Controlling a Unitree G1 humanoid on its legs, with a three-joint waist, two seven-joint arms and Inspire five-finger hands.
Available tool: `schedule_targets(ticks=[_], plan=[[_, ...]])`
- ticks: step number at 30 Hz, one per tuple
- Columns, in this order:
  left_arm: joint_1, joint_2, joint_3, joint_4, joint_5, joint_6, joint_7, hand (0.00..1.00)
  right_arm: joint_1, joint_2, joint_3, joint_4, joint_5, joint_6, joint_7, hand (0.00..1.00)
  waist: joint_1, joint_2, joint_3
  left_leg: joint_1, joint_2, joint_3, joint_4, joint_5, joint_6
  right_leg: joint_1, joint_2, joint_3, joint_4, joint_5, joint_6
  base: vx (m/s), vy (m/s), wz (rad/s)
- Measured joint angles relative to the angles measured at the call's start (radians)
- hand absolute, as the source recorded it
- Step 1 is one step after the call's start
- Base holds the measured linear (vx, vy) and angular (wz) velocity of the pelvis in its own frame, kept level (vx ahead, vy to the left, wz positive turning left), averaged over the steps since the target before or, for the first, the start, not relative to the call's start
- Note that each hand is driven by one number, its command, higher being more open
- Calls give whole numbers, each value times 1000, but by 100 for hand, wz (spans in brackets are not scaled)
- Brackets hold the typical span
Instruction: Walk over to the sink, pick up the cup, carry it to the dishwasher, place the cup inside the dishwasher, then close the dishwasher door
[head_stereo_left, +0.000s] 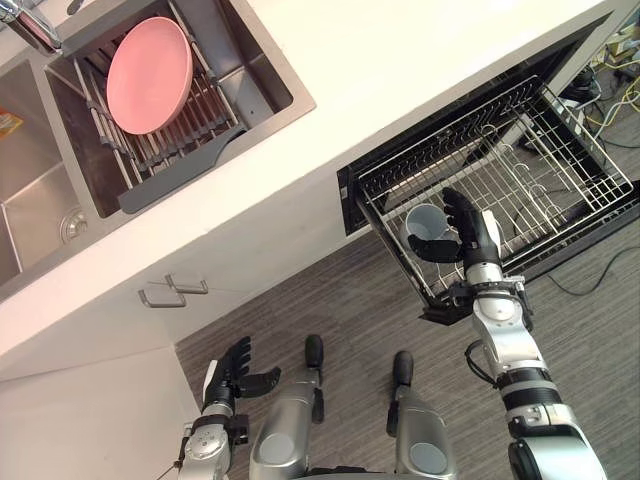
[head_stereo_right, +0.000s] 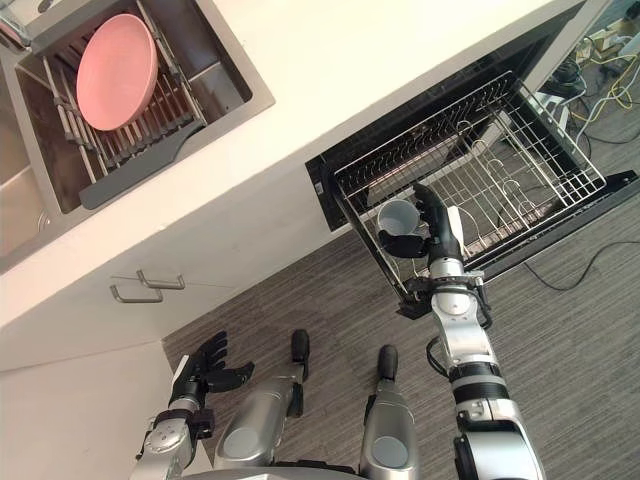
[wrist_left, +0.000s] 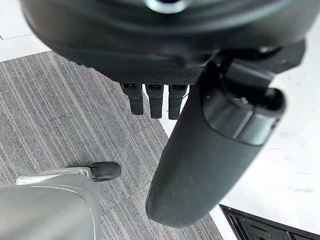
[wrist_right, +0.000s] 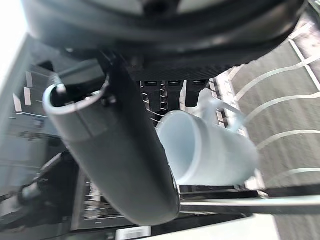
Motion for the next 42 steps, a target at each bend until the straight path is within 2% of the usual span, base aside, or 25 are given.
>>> schedule_targets(ticks=[4,10,12,15,22,28,33,35,38,39,40,42], plan=[[0,0,1,1,17,2,0,90,77,14,-33,-128,-12,-4,0,90,-7,-18,-10,36,1,5,-20,1,0,32,1,2,-16,0,0,4,-6,-2],[2,-5,1,17,20,25,-2,90,207,88,-64,-261,-32,-8,8,90,-26,-74,-60,93,1,15,-54,0,-2,82,6,7,-48,0,0,18,-11,-5],[2,-11,1,28,28,29,-2,90,242,111,-71,-299,-32,-9,12,90,-32,-81,-80,105,0,17,-56,-3,-5,95,5,7,-54,0,0,18,-7,0],[7,-21,1,46,40,39,-2,90,297,162,-83,-361,-32,-16,14,90,-44,-83,-121,128,0,19,-66,-4,-5,115,5,7,-60,0,1,0,-2,-1],[21,-43,7,107,57,47,0,90,423,261,-135,-460,-32,-31,13,90,-49,-82,-199,178,2,30,-87,-4,-6,154,8,14,-76,-1,1,-17,-7,-5],[48,-65,9,166,57,69,2,90,511,333,-148,-527,-31,-35,9,90,-60,-83,-235,214,2,31,-97,-4,-6,194,8,13,-88,-2,2,-4,-3,-1],[54,-89,52,172,54,68,3,90,561,373,-142,-602,-31,-36,12,90,-58,-84,-265,221,-5,-2,-99,-3,-4,219,3,-22,-88,-9,5,-16,-11,19],[54,-91,61,172,54,67,3,90,562,376,-134,-635,-32,-44,9,90,-58,-85,-267,204,-7,-28,-68,-8,-8,231,-2,-50,-84,-16,6,-46,-23,51],[52,-95,81,168,53,62,4,90,546,368,-104,-697,-38,-63,-10,90,-47,-86,-267,109,-12,-78,71,-56,-22,232,-12,-124,-45,-39,5,-66,-2,61],[52,-94,81,168,52,62,5,90,536,364,-103,-703,-40,-67,-12,90,-43,-85,-267,95,-10,-68,82,-65,-16,232,-11,-136,-42,-40,4,-96,14,67],[53,-91,81,172,51,63,6,90,509,354,-103,-708,-43,-75,-15,90,-41,-81,-270,71,25,31,102,-94,19,239,-9,-172,-43,-41,4,-95,-30,79],[46,-88,80,180,48,62,6,90,466,315,-108,-713,-51,-81,-27,90,-42,-84,-271,54,77,184,118,-94,19,258,-26,-243,-52,-41,7,-46,-9,105]])
